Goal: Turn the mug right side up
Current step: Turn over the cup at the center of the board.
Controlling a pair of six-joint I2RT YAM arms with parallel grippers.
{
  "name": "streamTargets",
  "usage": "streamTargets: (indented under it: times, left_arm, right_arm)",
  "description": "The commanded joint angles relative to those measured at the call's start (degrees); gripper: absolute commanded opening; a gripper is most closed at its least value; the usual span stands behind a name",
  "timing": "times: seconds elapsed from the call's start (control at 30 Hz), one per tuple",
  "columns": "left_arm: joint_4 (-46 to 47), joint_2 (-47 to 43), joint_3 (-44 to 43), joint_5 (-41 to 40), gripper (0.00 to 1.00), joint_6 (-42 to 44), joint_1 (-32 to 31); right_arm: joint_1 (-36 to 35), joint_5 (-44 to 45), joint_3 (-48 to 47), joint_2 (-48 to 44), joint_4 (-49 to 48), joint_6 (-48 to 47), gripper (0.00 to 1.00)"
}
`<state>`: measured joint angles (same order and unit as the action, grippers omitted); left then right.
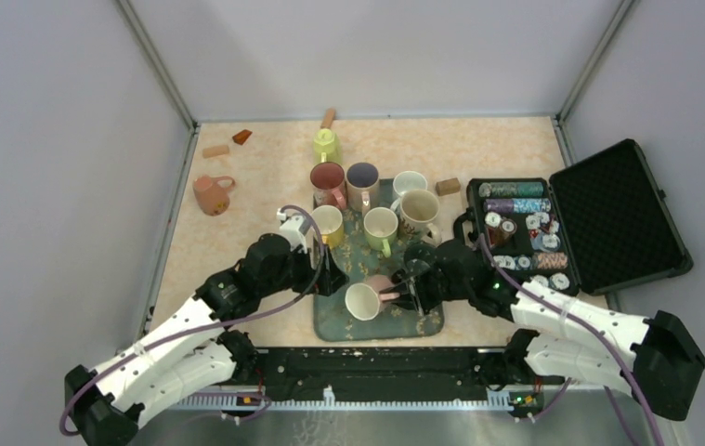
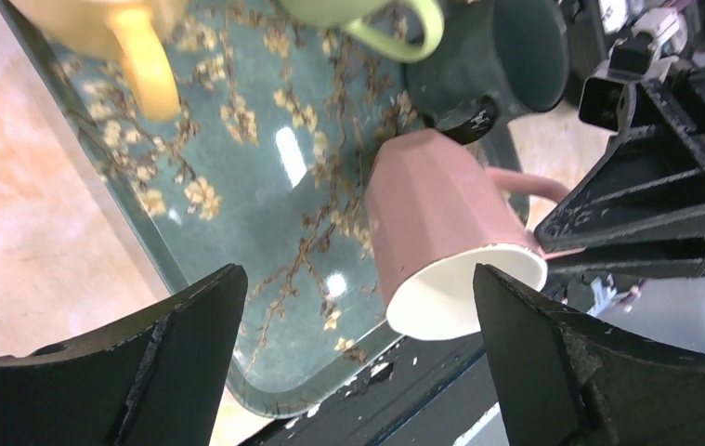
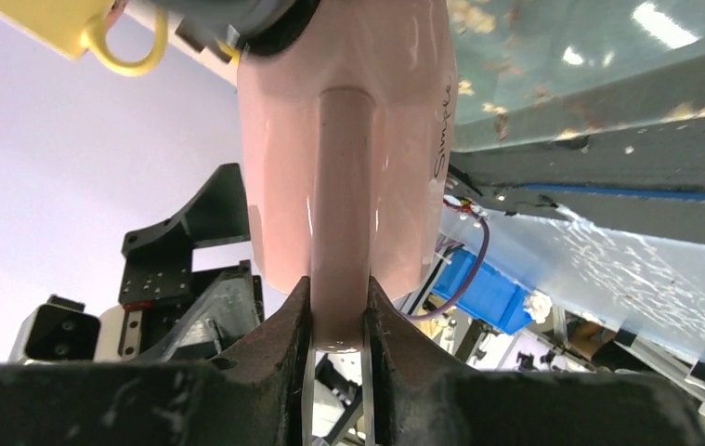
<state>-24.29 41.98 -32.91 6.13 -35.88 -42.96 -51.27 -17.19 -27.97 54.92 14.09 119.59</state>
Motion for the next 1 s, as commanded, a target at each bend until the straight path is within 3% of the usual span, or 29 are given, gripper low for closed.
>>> streamTargets:
  times: [0.0, 0.2, 0.4, 0.53, 0.7, 0.97]
  left_arm:
    - [-2.4, 0.7, -6.9, -5.6, 0.98, 1.1, -0.1]
    - [-5.2, 4.8, -14.0, -7.8, 0.98, 4.3, 0.1]
    - [-6.7, 7.5, -18.8, -4.2, 0.98, 6.4, 2.3]
    - [-8.6, 10.5, -24.6, -0.1, 0.98, 9.2, 6.7]
    - [-9.6, 15.3, -30.5, 10.6, 0.98, 11.5, 14.8]
    - [-12.3, 20.9, -39.1, 16.9, 0.96, 12.9, 16.9]
  right_arm:
    - [-0.5, 0.9, -12.6, 2.3, 2.3, -5.4, 0.0]
    - [-2.2, 0.8, -21.1, 7.4, 6.9, -14.5, 0.0]
    - [-3.6, 2.4, -31.7, 12.8, 14.1, -25.2, 0.0]
    - [-4.0, 8.6, -41.6, 16.3, 22.8, -38.6, 0.0]
    - [-4.0, 12.3, -47.4, 19.5, 22.3, -52.9, 0.0]
    - [-4.5, 21.8, -58.0, 24.8, 27.9, -82.7, 0.0]
